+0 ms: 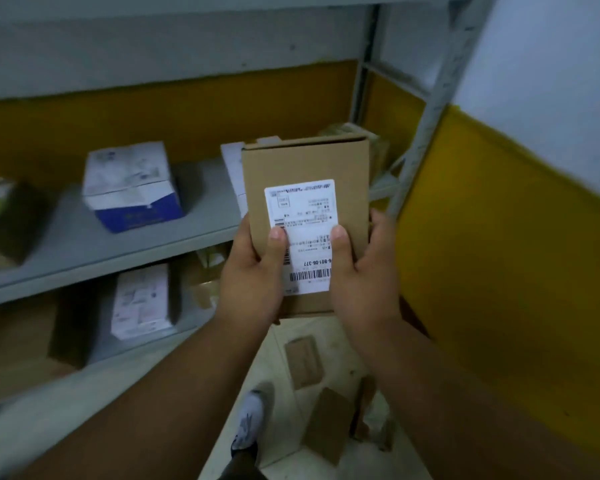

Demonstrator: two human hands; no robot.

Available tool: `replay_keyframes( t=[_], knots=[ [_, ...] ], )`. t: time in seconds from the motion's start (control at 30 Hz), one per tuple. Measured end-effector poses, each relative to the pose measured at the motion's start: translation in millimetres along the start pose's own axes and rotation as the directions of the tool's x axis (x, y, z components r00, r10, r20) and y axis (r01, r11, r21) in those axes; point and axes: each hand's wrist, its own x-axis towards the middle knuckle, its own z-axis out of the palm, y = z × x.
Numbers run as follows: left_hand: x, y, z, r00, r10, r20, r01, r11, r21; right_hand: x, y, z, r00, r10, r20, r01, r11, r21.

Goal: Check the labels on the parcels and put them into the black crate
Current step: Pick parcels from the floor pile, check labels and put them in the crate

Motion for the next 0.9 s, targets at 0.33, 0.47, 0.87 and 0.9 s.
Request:
replay_keyframes(
  t=[0.33, 0.47, 0.87, 0.9],
  knots=[
    [-147, -11, -146, 0.906, -0.079, -0.416, 0.060, 0.996, -0.059, -154, -74, 37, 0.908, -0.220, 0.357, 0.185, 0.974, 0.129],
    [-203, -9, -189, 0.864, -0.066, -0.499, 0.026, 0.996, -0.086, -211, -97, 48, 0.865, -0.312, 0.392, 0.267, 0.949, 0.166],
    [-477, -28, -473, 0.557, -0.060, -0.829, 0.100, 0.995, -0.005, -570, -229, 124, 0.611, -0.468, 0.639, 0.182, 0.868, 0.461],
    [-498, -28, -492, 0.536, -0.067, -0.841, 0.118, 0.993, -0.004, -595, -239, 128, 0.584, -0.475, 0.658, 0.169, 0.864, 0.474]
  ],
)
